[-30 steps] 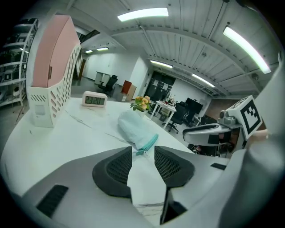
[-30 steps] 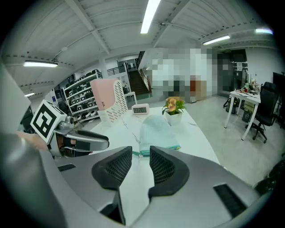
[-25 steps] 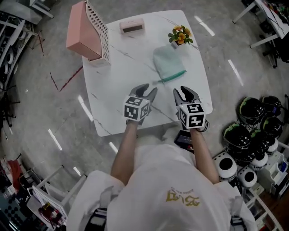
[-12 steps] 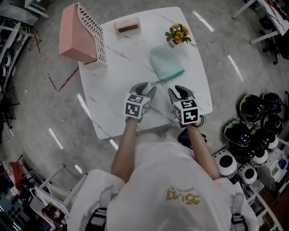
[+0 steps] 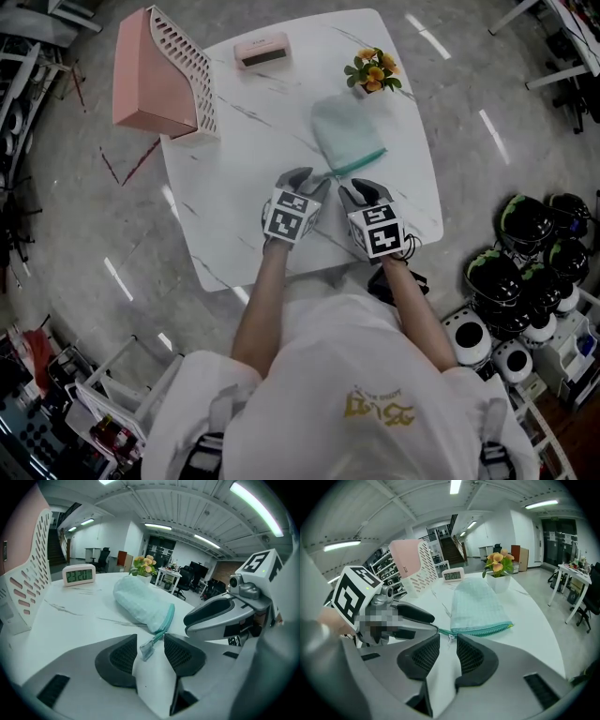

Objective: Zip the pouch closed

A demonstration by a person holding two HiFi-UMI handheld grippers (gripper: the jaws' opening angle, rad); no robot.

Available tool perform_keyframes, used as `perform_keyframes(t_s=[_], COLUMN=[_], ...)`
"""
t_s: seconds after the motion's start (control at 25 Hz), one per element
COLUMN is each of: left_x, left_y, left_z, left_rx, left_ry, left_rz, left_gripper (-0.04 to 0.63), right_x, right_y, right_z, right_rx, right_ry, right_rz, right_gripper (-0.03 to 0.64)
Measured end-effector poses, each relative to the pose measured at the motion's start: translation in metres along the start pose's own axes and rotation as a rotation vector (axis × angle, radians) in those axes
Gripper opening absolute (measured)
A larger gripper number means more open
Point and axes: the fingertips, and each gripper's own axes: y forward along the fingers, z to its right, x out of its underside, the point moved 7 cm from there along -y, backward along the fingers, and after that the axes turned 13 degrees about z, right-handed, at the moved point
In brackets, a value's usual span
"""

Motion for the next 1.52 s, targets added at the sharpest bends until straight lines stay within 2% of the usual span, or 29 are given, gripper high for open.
perform_keyframes(t_s=[0.36,0.56,0.76,1.0,1.08,1.16,1.24,1.4,1.52], left_x=[0.005,0.010,0.007,0.004,0.004,0.005,0.004,0.005,0.006], left_y=[0.015,0.023,0.024,0.027,0.029,0.031,0.034,0.036,0.037], left_z=[-0.001,0.001,0.009,0.016,0.015,0.014,0.015,0.020,0.022], left_rx=[0.027,0.050,0.071,0.095,0.104,0.118,0.131,0.161,0.161], left_ry=[0.049,0.083,0.133,0.173,0.171,0.166,0.178,0.226,0.223], left_rz=[-0.050,-0.071,-0.069,-0.057,-0.062,-0.068,-0.077,-0.103,-0.109], left_gripper=[0.187,0.177,0.138,0.075,0.081,0.118,0.114,0.042,0.037], right_x=[0.018,0.023,0.024,0.025,0.025,0.024,0.023,0.022,0.023], right_y=[0.024,0.033,0.035,0.035,0.036,0.037,0.037,0.037,0.038], right_z=[0.000,0.003,0.004,0.005,0.005,0.005,0.006,0.007,0.009], right_rx=[-0.037,-0.032,-0.028,-0.016,-0.021,-0.029,-0.033,-0.036,-0.043], right_ry=[0.006,-0.062,-0.137,-0.150,-0.149,-0.148,-0.145,-0.138,-0.144], right_rz=[-0.072,-0.091,-0.098,-0.097,-0.099,-0.100,-0.101,-0.107,-0.106], right_gripper=[0.110,0.089,0.067,0.040,0.034,0.024,0.020,0.020,0.018])
